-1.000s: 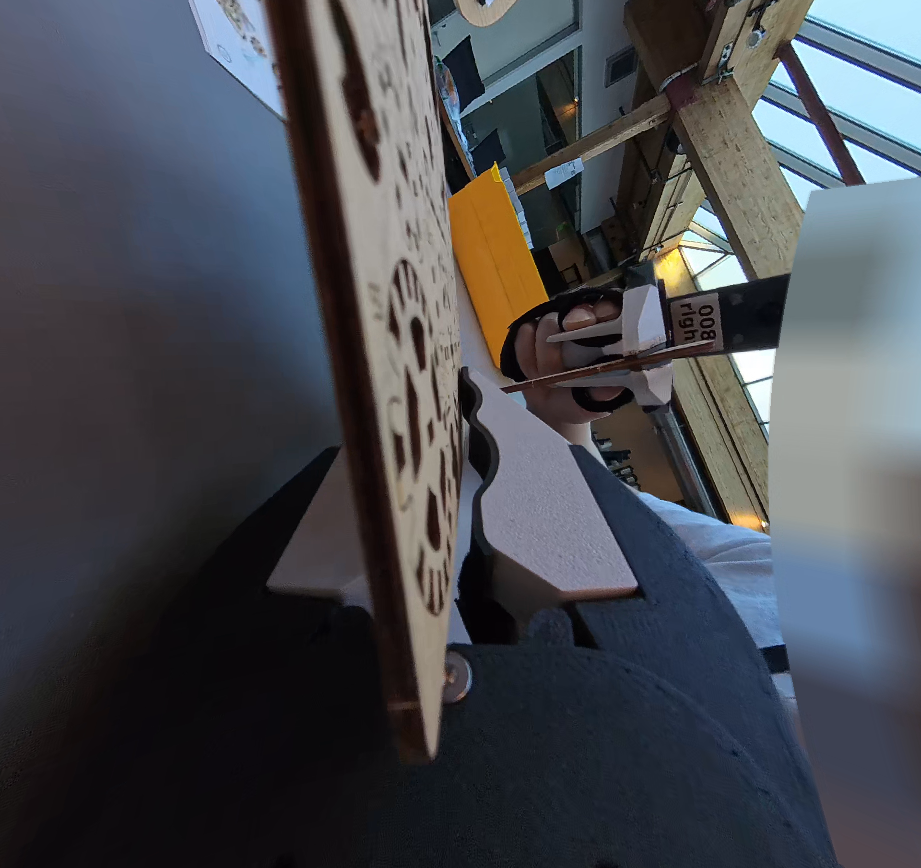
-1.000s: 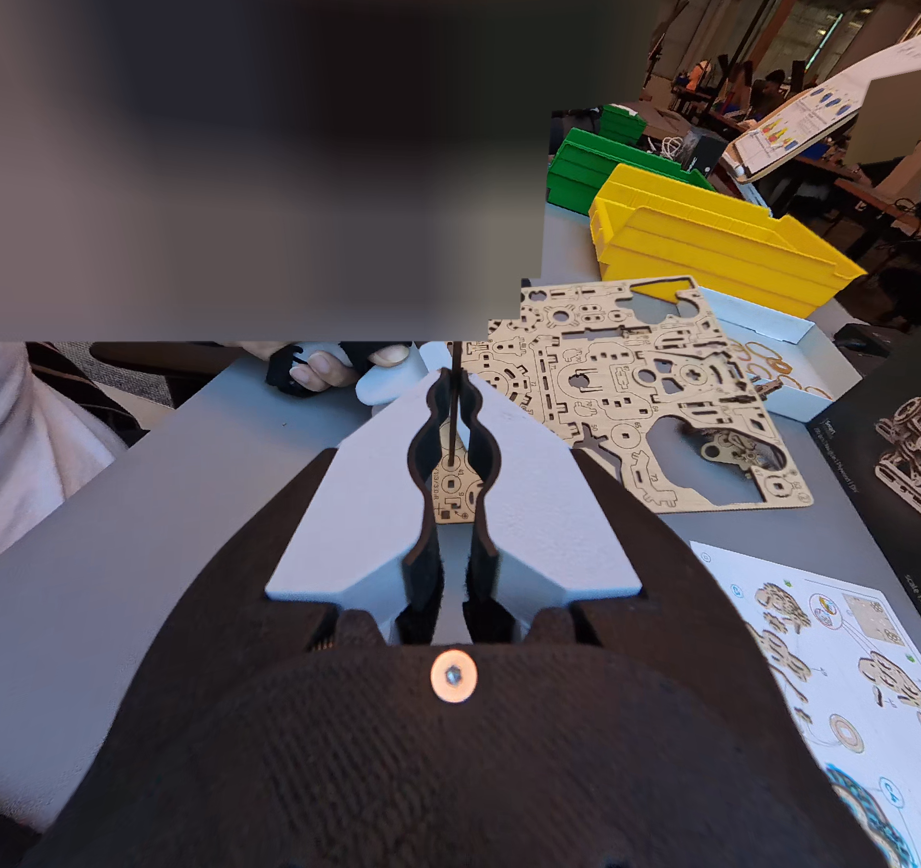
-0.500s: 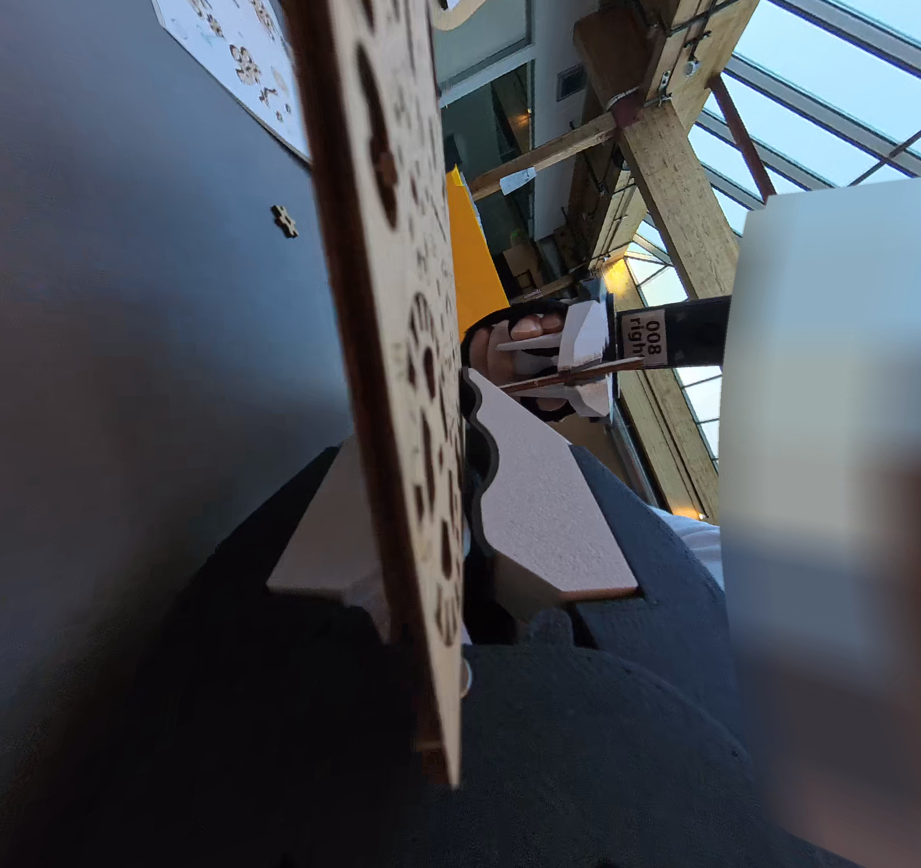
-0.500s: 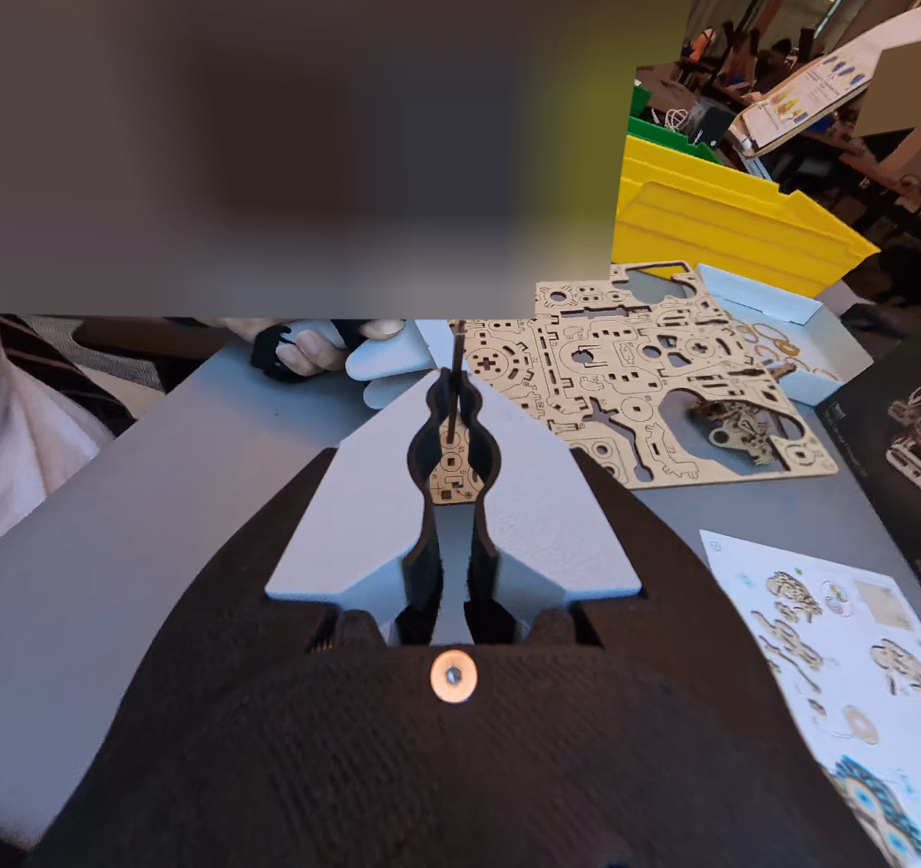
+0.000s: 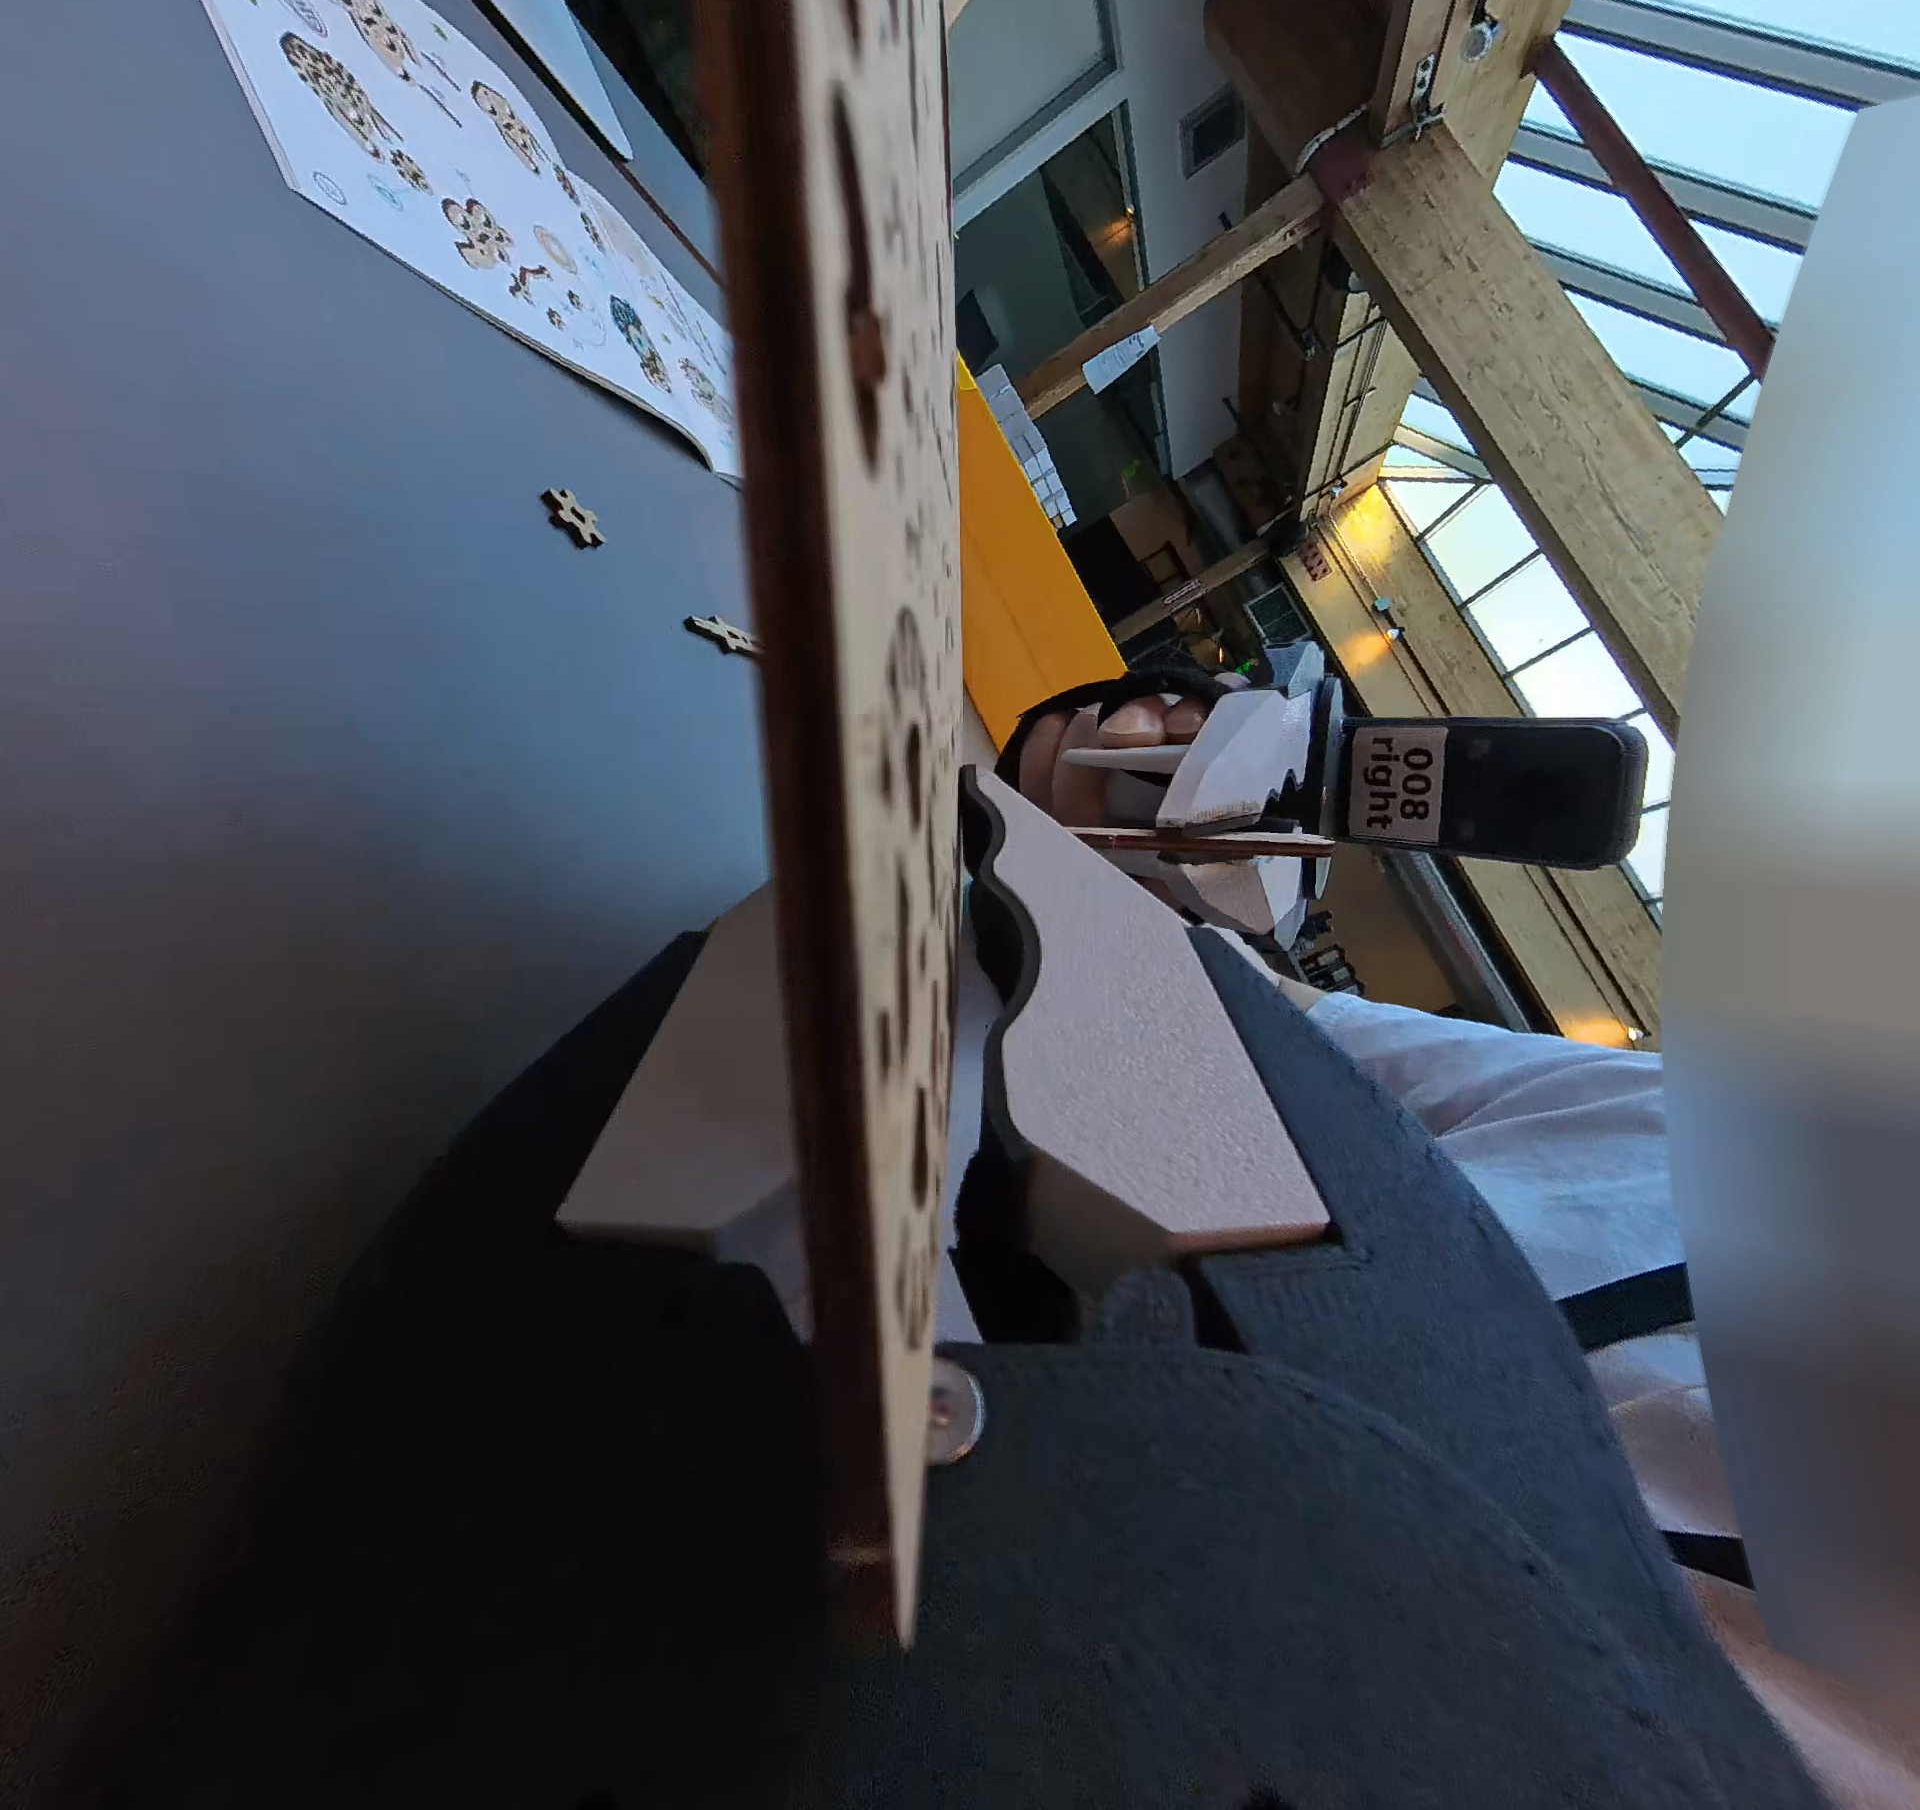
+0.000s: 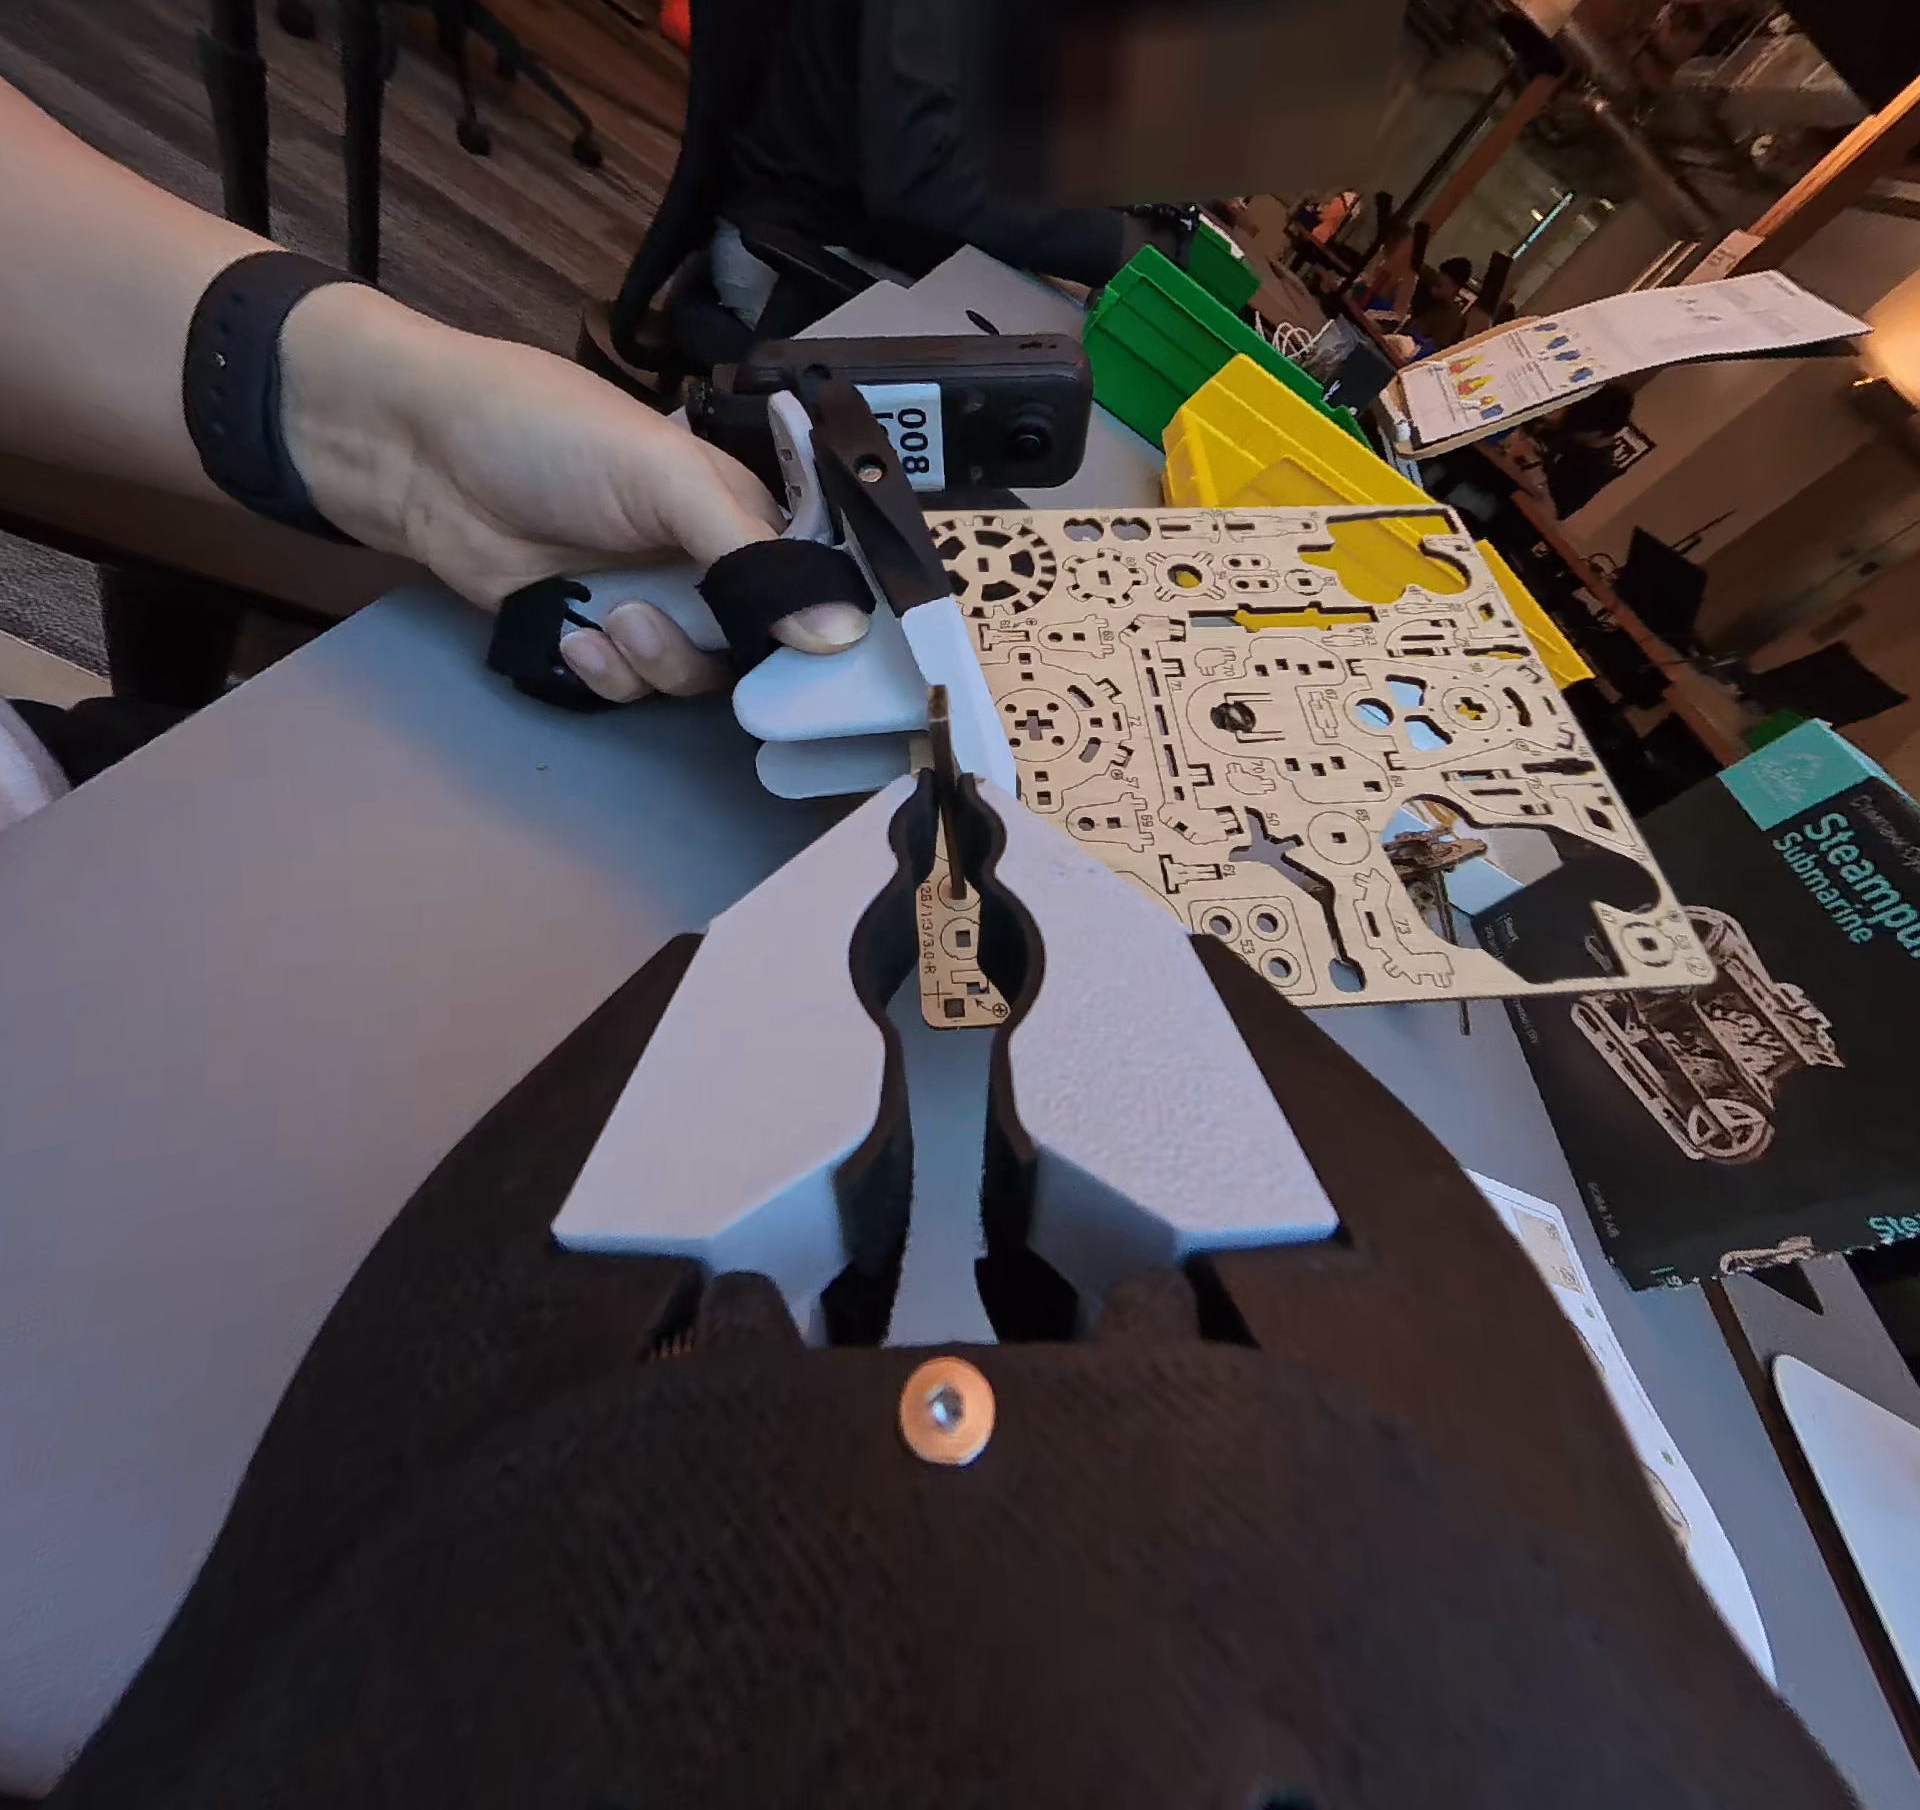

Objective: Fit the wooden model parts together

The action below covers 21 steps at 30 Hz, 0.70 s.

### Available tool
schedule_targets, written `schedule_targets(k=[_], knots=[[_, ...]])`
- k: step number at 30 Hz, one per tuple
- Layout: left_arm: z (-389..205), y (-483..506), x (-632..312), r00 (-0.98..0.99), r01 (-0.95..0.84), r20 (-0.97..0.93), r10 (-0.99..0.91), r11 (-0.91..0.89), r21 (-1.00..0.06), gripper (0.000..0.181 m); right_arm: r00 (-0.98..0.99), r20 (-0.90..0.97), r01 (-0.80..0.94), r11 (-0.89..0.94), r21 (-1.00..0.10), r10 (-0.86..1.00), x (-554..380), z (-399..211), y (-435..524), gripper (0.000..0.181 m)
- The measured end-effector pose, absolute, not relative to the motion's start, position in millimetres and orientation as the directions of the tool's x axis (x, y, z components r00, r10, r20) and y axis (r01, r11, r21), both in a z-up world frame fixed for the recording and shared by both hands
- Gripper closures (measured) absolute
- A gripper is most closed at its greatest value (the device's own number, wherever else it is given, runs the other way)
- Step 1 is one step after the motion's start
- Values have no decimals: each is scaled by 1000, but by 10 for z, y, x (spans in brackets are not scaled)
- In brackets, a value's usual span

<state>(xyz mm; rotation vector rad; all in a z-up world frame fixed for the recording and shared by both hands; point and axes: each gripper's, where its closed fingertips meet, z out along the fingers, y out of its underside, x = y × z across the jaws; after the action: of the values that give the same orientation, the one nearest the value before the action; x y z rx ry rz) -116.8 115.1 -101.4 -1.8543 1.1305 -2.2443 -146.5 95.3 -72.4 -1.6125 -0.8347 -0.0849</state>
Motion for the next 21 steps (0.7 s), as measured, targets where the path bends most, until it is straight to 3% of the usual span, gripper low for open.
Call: schedule_targets(k=[7,19,21], knots=[[-1009,1142,-1173,-303,-424,849,-433,-736,-527,181,790,402,476,-50,-878,462,-1430,-705,983,179],[-948,1045,-1196,-368,-452,835,-409,-706,-545,180,745,502,541,43,-840,438,-1454,-642,895,180],[-914,1036,-1200,-389,-448,832,-396,-708,-547,172,746,506,541,50,-840,432,-1445,-627,889,180]])
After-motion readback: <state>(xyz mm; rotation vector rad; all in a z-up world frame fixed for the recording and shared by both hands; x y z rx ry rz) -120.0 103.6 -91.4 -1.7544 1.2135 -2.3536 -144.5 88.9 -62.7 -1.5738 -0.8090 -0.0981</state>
